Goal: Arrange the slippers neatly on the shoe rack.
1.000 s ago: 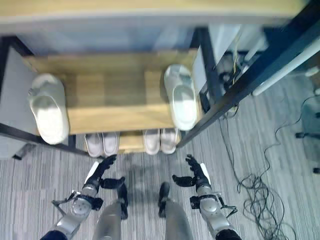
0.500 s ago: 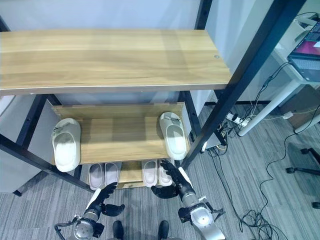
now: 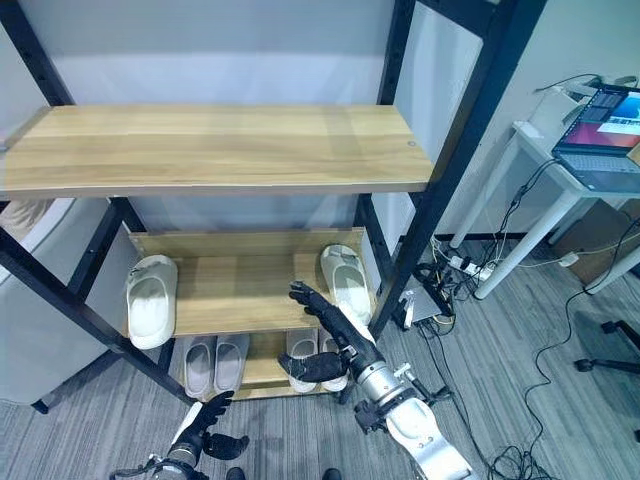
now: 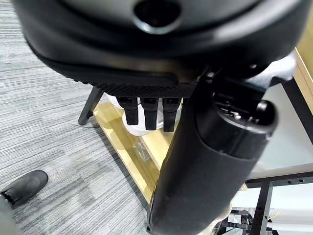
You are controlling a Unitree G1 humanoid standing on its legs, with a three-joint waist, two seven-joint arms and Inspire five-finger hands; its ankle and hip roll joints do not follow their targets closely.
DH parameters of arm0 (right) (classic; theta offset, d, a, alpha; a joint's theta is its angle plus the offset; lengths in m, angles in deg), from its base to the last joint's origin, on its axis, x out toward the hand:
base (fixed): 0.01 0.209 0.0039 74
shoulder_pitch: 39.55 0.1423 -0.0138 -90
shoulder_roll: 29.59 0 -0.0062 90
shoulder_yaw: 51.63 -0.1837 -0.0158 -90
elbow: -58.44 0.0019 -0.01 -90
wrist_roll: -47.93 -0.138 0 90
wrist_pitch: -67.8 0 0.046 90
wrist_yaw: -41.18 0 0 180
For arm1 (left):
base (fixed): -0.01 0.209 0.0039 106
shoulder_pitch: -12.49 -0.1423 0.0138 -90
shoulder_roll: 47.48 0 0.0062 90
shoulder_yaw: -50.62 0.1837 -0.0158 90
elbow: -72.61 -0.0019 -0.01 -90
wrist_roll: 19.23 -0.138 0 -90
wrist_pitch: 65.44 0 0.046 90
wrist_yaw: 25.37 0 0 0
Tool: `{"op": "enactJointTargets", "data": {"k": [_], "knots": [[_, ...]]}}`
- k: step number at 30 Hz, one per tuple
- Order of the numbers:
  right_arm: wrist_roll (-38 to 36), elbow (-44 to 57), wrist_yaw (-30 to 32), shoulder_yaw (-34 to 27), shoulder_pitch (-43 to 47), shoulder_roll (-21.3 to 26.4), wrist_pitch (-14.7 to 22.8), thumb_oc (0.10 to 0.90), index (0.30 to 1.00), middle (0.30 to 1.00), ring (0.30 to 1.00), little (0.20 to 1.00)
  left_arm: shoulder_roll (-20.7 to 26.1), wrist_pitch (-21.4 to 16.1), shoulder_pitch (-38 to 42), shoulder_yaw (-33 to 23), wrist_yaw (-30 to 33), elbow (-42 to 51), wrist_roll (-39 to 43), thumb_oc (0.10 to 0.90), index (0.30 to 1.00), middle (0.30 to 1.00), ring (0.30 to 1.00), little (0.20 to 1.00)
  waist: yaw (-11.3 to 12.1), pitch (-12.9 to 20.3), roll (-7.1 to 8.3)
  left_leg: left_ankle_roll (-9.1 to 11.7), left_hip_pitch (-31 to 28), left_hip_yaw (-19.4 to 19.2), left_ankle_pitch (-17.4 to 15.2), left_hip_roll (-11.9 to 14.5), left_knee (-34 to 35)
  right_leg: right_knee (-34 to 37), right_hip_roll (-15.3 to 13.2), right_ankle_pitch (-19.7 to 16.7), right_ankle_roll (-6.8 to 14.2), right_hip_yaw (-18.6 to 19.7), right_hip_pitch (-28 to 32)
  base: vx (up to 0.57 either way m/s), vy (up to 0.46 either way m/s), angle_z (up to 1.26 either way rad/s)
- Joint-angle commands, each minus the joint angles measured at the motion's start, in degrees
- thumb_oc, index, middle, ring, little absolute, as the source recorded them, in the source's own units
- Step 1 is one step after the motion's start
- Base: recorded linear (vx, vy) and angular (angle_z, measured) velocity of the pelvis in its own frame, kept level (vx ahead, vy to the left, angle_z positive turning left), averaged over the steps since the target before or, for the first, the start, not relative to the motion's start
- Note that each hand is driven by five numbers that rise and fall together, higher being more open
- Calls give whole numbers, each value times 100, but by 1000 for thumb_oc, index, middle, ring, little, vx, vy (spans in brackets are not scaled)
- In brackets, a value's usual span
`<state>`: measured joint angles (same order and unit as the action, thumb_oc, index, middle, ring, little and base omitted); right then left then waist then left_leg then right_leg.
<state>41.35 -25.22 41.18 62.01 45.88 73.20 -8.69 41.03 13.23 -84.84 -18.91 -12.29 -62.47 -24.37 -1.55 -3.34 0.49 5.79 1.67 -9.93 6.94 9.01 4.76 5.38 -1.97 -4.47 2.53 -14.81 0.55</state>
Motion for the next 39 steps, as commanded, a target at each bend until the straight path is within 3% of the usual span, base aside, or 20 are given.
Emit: {"op": "enactJointTargets", "data": {"k": [1, 3, 4, 6, 8, 11, 26, 39], "knots": [[753, 647, 713, -394, 544, -15, 773, 800, 900, 900, 900, 900, -66, -367, 515, 64, 112, -53, -31, 800, 900, 900, 900, 900, -44, 32, 47, 203, 7, -94, -4, 131, 24, -65, -6, 796, 369, 3, 383, 38, 16, -5], [1589, 427, 1243, -490, 778, 0, 718, 800, 900, 900, 900, 900, -95, -377, 486, 121, 161, -40, -35, 800, 900, 900, 900, 900, -29, 53, 38, 165, -34, -118, -47, 114, 24, -56, -24, 801, 385, -17, 412, 36, 14, -6], [1621, 416, 1271, -479, 783, -6, 720, 800, 900, 900, 900, 900, -98, -377, 489, 121, 164, -40, -37, 800, 900, 900, 900, 900, -27, 48, 37, 164, -39, -120, -49, 113, 24, -57, -25, 802, 387, -15, 415, 48, 21, -5], [2657, 166, 1803, -528, 1141, 130, 554, 800, 900, 900, 900, 900, -79, -407, 422, 197, 194, 115, -112, 800, 900, 900, 900, 900, 15, 79, 28, 128, -105, -128, -109, 81, 24, -52, -45, 815, 395, -45, 473, 67, 32, -3], [3427, -316, 2141, -435, 1677, 251, 183, 800, 900, 900, 900, 900, -97, -404, 401, 267, 217, 91, -77, 800, 900, 900, 900, 900, 85, 78, 58, 109, -147, -119, -171, 51, 24, -48, -86, 818, 414, -88, 515, 57, 50, 1], [3930, -770, 2348, -340, 2066, 393, -93, 800, 900, 900, 900, 900, -75, -397, 413, 322, 199, 142, -77, 800, 900, 900, 900, 900, 150, 57, 83, 82, -124, -80, -214, 3, 24, -54, -126, 808, 433, -150, 511, 34, 34, 7], [4589, -2457, 2830, -10, 3228, 449, -813, 800, 900, 900, 900, 900, 55, -385, 483, 366, 210, 247, 4, 800, 900, 900, 900, 900, 413, -30, 192, -11, 39, 53, -336, -188, 24, -83, -292, 764, 473, -279, 413, 27, 26, 8], [4999, -3171, 2911, 95, 3726, 646, -1263, 800, 900, 900, 900, 900, 52, -332, 489, 360, 187, 200, 48, 800, 900, 900, 900, 900, 504, -88, 314, -73, 138, 96, -413, -260, 24, -94, -340, 736, 506, -295, 296, 10, 5, 3]]}}
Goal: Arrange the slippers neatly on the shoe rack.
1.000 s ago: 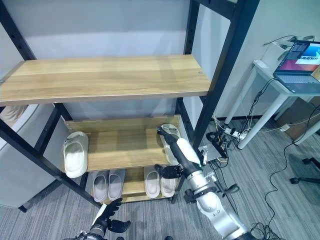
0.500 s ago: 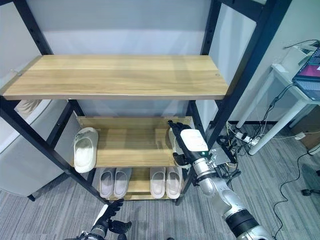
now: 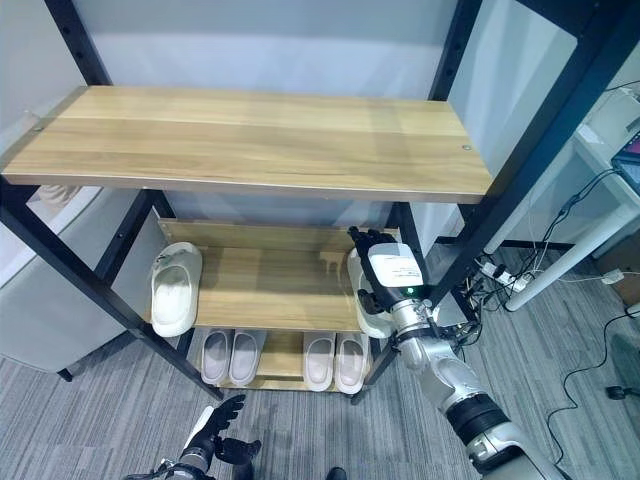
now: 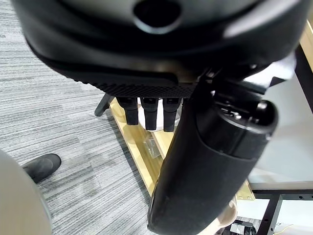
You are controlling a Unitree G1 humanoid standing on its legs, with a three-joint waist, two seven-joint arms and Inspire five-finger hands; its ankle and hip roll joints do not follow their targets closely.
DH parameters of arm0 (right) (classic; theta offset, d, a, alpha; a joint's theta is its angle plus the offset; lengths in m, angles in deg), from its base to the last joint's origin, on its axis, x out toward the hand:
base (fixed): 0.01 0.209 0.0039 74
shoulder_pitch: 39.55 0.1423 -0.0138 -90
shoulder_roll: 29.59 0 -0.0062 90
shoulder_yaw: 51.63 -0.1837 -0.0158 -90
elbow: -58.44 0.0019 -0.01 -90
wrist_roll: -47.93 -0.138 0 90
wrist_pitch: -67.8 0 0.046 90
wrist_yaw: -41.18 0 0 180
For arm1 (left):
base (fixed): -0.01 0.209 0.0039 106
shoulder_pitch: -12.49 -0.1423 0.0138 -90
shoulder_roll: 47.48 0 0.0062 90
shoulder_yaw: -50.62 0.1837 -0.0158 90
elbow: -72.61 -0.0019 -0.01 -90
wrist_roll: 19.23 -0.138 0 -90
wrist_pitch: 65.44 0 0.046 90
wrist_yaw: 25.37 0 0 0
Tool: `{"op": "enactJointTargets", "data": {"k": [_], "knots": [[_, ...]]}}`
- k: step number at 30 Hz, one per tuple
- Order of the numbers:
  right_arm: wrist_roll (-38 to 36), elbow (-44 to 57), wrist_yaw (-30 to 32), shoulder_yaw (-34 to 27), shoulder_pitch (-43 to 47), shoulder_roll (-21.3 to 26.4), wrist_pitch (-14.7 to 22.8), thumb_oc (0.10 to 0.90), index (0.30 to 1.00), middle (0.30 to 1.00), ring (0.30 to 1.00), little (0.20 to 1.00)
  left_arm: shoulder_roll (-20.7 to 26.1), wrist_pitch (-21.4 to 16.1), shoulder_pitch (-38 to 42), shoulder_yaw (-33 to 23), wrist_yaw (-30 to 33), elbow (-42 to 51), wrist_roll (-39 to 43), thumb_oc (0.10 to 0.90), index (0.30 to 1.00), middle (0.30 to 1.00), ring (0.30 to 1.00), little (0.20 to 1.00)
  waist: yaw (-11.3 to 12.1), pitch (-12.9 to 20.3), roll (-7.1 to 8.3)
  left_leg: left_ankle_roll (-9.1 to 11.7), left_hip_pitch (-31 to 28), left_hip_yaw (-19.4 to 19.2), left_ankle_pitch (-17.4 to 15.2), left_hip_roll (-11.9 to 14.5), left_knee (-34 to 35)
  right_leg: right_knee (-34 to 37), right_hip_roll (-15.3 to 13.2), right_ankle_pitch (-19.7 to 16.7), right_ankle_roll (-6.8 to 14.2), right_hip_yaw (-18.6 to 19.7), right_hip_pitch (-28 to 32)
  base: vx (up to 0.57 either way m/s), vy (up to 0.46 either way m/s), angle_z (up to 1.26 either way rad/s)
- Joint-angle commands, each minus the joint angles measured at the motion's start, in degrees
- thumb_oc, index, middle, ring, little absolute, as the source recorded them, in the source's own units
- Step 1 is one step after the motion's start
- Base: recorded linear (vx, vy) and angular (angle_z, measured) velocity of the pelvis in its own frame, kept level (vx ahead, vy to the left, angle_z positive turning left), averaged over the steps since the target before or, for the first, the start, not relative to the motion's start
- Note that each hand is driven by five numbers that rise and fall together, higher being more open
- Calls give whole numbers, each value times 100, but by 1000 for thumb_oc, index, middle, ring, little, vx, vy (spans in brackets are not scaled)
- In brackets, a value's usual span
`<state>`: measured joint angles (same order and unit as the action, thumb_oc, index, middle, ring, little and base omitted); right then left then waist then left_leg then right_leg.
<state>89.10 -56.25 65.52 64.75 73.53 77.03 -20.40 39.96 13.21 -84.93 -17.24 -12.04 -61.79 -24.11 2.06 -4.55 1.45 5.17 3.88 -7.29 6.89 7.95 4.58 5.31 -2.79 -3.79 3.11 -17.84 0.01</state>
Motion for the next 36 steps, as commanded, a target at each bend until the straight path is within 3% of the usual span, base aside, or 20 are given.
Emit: {"op": "enactJointTargets", "data": {"k": [1, 13, 14, 16, 17, 25, 36], "knots": [[280, -182, 459, -122, 997, 271, -139, 800, 900, 900, 900, 900, 155, -324, 499, 209, 162, 129, 29, 800, 900, 900, 900, 900, 157, 29, 230, -12, -74, -159, -413, -160, 42, -87, -260, 667, 447, 9, 345, 0, 0, 0], [398, -1306, 289, 417, 1795, 288, -454, 800, 900, 900, 900, 900, 160, -271, 620, 271, 206, 52, 54, 800, 900, 900, 900, 900, 285, -41, 410, -32, 79, -100, -423, -194, 42, -93, -268, 620, 471, -69, 205, 2, 0, 1], [351, -1431, 267, 465, 1885, 267, -450, 769, 853, 853, 853, 853, 168, -277, 631, 275, 214, 40, 66, 800, 900, 900, 900, 900, 296, -48, 426, -32, 99, -96, -423, -198, 42, -91, -272, 610, 474, -66, 180, 0, 0, 0], [277, -1666, 250, 537, 2019, 248, -445, 439, 359, 359, 359, 359, 177, -280, 656, 274, 223, 31, 86, 800, 900, 900, 900, 900, 314, -48, 444, -28, 136, -94, -416, -202, 42, -84, -276, 597, 479, -72, 144, 0, 0, 0], [192, -1747, 216, 554, 2081, 249, -425, 400, 300, 300, 300, 300, 187, -284, 655, 284, 225, 46, 110, 800, 900, 900, 900, 900, 329, -45, 450, -23, 151, -87, -412, -208, 42, -79, -279, 589, 481, -78, 130, 0, 0, 0], [-177, -1715, 226, 506, 2261, 273, -343, 400, 300, 300, 300, 300, 165, -262, 750, 201, 282, -38, 160, 800, 900, 900, 900, 900, 319, -40, 446, -8, 217, -73, -400, -237, 42, -70, -304, 566, 488, -104, 78, -1, 7, 2], [-335, -448, 214, -23, 1745, 301, -149, 400, 300, 300, 300, 300, 175, -228, 601, 55, 206, 85, 131, 800, 900, 900, 900, 900, 253, -22, 363, -18, 170, -88, -431, -251, 42, -76, -355, 550, 482, -90, 100, 0, 0, 0]]}}
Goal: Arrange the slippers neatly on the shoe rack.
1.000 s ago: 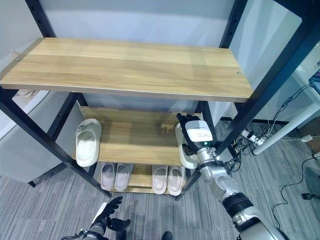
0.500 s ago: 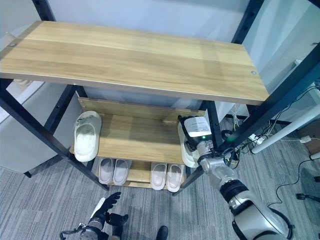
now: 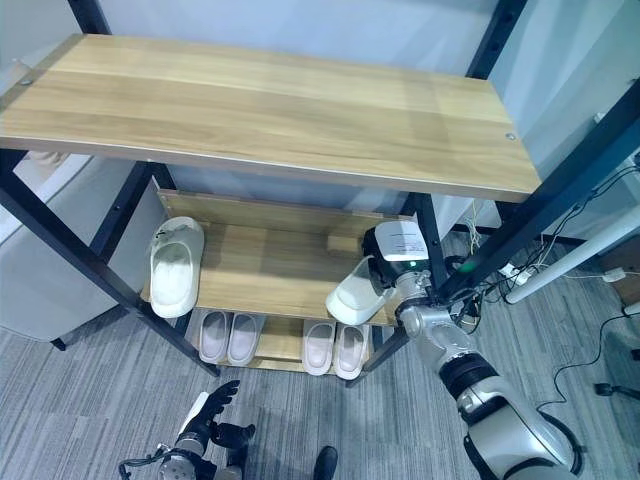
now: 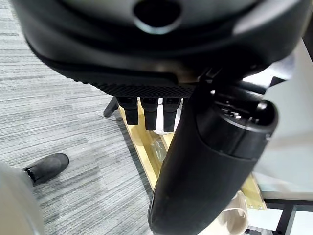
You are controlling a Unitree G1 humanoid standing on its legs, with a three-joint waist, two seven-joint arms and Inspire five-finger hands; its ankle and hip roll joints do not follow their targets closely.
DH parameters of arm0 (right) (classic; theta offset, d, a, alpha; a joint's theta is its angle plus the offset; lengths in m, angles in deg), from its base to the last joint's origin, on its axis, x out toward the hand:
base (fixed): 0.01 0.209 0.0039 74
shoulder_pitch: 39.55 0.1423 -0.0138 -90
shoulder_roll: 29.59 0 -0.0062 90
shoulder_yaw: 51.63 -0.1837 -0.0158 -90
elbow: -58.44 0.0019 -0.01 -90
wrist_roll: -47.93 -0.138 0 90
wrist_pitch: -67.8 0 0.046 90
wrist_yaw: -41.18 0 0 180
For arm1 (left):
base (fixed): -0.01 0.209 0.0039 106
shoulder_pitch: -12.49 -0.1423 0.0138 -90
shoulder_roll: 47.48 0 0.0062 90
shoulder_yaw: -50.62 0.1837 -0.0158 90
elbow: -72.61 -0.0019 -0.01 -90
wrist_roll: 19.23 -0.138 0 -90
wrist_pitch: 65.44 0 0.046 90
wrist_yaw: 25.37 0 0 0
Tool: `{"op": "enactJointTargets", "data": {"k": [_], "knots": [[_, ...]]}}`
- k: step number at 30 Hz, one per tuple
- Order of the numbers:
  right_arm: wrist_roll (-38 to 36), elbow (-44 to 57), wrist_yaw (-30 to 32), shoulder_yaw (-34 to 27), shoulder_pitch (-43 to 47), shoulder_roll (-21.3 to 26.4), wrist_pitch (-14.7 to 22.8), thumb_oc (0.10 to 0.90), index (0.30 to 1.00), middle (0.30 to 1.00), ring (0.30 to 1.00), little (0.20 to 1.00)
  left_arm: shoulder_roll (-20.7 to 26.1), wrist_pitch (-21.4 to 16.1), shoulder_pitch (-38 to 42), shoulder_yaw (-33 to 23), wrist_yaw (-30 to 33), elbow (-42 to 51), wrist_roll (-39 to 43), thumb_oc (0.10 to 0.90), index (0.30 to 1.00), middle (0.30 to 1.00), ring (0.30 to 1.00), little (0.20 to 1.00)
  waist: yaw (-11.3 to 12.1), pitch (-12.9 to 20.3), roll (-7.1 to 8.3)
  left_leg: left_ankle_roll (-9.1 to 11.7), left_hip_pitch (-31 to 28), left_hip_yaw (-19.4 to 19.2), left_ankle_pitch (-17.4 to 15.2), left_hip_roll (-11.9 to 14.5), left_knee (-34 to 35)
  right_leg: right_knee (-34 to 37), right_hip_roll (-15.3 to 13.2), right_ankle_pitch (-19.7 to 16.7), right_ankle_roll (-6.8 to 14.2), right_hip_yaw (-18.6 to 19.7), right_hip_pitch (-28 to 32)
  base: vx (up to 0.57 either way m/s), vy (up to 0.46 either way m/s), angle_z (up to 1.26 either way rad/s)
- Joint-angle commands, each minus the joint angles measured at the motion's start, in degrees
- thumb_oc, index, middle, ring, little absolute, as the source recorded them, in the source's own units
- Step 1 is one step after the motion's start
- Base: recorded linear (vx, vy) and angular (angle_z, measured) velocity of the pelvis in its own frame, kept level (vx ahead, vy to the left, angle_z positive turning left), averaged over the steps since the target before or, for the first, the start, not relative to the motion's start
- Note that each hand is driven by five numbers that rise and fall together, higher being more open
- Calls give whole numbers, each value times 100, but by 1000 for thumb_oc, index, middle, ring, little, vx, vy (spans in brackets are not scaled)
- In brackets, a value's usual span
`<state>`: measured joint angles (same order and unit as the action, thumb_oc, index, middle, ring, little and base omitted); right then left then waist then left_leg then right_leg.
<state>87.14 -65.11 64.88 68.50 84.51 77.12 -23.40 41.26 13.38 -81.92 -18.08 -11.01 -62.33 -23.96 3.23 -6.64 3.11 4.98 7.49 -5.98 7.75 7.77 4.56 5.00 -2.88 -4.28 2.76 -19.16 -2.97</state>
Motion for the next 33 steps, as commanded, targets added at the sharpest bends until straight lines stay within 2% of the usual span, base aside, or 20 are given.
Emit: {"op": "enactJointTargets", "data": {"k": [1, 9, 13, 18, 24, 33], "knots": [[-150, 685, 274, -433, 642, 218, 197, 400, 300, 300, 300, 300, 70, -235, 248, 111, 94, 197, 120, 800, 900, 900, 900, 900, 147, 177, 166, -3, -197, -219, -518, -234, 44, -48, -354, 602, 515, 54, 398, 0, 0, 0], [-290, 869, 300, -343, 945, -9, 308, 400, 300, 300, 300, 300, 116, -240, 158, 94, 105, 276, 139, 800, 900, 900, 900, 900, 278, 158, 164, -4, -175, -168, -498, -245, 44, -43, -364, 600, 514, 7, 410, 0, 0, 0], [-410, 797, 392, -241, 1278, -117, 352, 400, 300, 300, 300, 300, 161, -259, 180, 115, 169, 250, 142, 800, 900, 900, 900, 900, 429, 109, 196, 13, -84, -77, -459, -264, 44, -51, -369, 601, 512, -74, 385, 7, -5, 4], [-475, 715, 475, -211, 1452, -90, 372, 400, 300, 300, 300, 300, 202, -272, 222, 102, 217, 211, 159, 800, 900, 900, 900, 900, 539, 66, 234, 26, 32, 11, -421, -266, 44, -61, -379, 605, 516, -161, 333, -3, -10, 17], [-700, 407, 724, -241, 1698, 145, 384, 400, 300, 300, 300, 300, 319, -309, 307, 76, 364, 223, 207, 800, 900, 900, 900, 900, 849, -22, 343, 54, 344, 293, -330, -330, 44, -68, -385, 618, 507, -430, 233, 12, -7, 26], [-1029, -29, 884, -134, 2250, 155, 388, 400, 300, 300, 300, 300, 372, -339, 473, 119, 493, 188, 306, 800, 900, 900, 900, 900, 1059, -107, 396, 79, 606, 496, -247, -401, 44, -95, -414, 634, 505, -628, 123, 16, 1, 18]]}}
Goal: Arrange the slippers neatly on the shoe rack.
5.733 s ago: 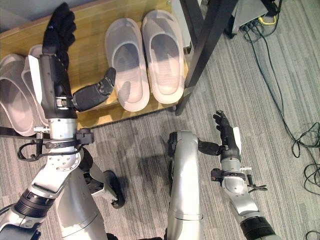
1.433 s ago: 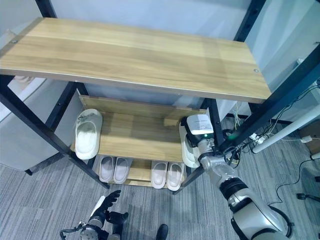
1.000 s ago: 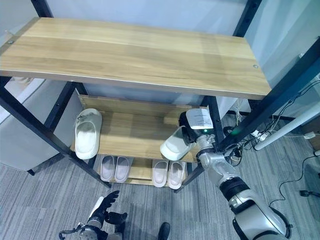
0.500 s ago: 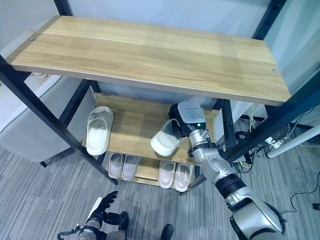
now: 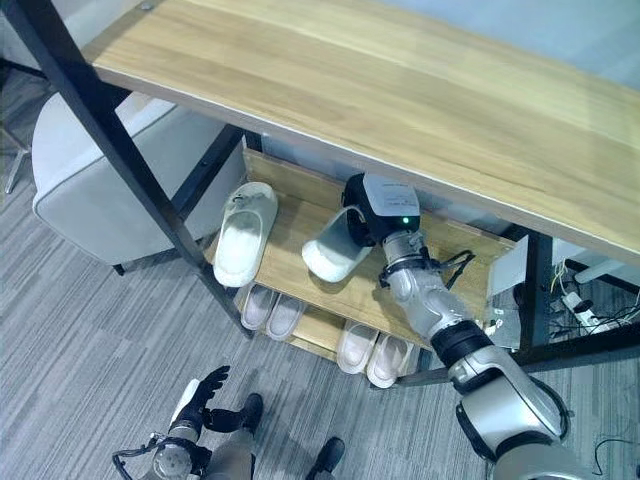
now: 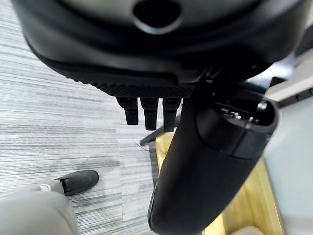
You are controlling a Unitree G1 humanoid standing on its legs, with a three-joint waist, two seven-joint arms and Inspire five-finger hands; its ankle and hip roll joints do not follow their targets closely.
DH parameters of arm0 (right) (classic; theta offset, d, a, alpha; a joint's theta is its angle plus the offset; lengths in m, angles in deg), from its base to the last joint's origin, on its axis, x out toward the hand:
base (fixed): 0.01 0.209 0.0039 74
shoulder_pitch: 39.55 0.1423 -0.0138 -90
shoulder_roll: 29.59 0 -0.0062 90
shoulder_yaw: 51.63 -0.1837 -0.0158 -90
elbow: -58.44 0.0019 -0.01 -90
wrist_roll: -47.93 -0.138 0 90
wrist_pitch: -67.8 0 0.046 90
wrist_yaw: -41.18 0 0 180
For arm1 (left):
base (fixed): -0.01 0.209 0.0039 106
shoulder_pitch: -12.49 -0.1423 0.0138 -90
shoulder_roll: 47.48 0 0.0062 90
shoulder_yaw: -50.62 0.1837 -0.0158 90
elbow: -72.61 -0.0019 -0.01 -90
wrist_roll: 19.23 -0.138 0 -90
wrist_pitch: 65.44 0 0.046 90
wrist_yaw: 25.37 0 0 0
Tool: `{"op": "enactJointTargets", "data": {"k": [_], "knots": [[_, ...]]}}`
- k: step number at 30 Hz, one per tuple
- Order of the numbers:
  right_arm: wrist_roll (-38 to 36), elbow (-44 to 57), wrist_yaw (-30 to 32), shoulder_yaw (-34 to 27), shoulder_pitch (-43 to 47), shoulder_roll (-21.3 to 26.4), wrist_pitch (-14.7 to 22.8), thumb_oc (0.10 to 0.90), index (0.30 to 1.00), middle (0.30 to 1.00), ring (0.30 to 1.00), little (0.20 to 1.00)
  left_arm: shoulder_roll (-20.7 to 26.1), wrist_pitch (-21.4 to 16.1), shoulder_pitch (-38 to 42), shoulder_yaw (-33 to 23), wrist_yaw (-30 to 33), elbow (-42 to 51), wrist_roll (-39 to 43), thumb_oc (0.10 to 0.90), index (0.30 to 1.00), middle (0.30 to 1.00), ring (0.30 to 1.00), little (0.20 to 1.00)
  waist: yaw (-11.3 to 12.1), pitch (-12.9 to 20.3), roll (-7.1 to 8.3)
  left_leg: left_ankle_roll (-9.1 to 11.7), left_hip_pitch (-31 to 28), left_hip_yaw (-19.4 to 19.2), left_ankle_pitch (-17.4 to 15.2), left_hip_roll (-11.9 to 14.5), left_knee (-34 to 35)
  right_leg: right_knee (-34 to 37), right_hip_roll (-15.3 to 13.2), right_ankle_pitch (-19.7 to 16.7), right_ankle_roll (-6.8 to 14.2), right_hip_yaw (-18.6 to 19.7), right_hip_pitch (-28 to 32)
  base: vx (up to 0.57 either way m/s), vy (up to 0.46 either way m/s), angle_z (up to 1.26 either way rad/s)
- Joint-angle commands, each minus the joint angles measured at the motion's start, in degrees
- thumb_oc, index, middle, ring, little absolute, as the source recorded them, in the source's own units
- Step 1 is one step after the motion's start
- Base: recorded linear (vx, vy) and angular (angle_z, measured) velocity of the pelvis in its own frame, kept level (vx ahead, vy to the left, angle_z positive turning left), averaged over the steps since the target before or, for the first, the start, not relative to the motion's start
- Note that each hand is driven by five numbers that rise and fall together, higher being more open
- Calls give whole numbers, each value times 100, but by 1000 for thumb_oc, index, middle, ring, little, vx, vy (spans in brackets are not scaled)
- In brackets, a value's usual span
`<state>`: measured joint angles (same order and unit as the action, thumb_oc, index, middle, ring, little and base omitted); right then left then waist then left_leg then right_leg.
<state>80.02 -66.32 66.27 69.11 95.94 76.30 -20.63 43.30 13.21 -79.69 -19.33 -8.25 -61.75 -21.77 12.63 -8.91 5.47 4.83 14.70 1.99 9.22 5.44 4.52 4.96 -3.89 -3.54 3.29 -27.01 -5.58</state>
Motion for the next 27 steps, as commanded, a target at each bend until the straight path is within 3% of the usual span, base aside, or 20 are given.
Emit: {"op": "enactJointTargets", "data": {"k": [1, 9, 10, 11, 19, 27], "knots": [[-371, 53, 770, -174, 1213, 217, 109, 400, 300, 300, 300, 300, 159, -316, 314, 265, 233, 94, 99, 800, 900, 900, 900, 900, 171, 97, 169, 103, -63, -265, -380, -178, 48, -105, -321, 569, 448, 117, 360, 23, -10, 20], [-368, -1, 813, -3, 1480, 115, 116, 400, 300, 300, 300, 300, 165, -311, 443, 292, 307, 84, 94, 800, 900, 900, 900, 900, 266, 65, 195, 104, 71, -102, -349, -234, 48, -154, -338, 619, 435, -38, 337, 19, -8, 12], [-367, -5, 817, 7, 1496, 103, 119, 504, 455, 455, 455, 455, 163, -312, 454, 294, 310, 80, 100, 800, 900, 900, 900, 900, 277, 60, 197, 101, 77, -91, -348, -240, 48, -157, -342, 617, 436, -42, 331, 0, 0, 0], [-374, -16, 820, 7, 1500, 100, 123, 800, 900, 900, 900, 900, 161, -315, 460, 295, 311, 76, 99, 800, 900, 900, 900, 900, 275, 59, 195, 98, 82, -81, -346, -245, 48, -166, -345, 620, 435, -47, 322, 12, 3, 3], [-534, 193, 762, -23, 1417, 139, 212, 800, 900, 900, 900, 900, 120, -289, 537, 293, 306, 46, 95, 800, 900, 900, 900, 900, 218, 44, 195, 104, 111, -52, -346, -267, 48, -197, -367, 629, 424, -74, 286, -3, 9, 7], [-495, 837, 663, -282, 792, 92, 322, 800, 900, 900, 900, 900, 51, -222, 511, 220, 239, 68, 43, 800, 900, 900, 900, 900, 71, 40, 152, 109, 65, -135, -367, -250, 48, -197, -386, 597, 424, -43, 283, -4, 3, 1]]}}
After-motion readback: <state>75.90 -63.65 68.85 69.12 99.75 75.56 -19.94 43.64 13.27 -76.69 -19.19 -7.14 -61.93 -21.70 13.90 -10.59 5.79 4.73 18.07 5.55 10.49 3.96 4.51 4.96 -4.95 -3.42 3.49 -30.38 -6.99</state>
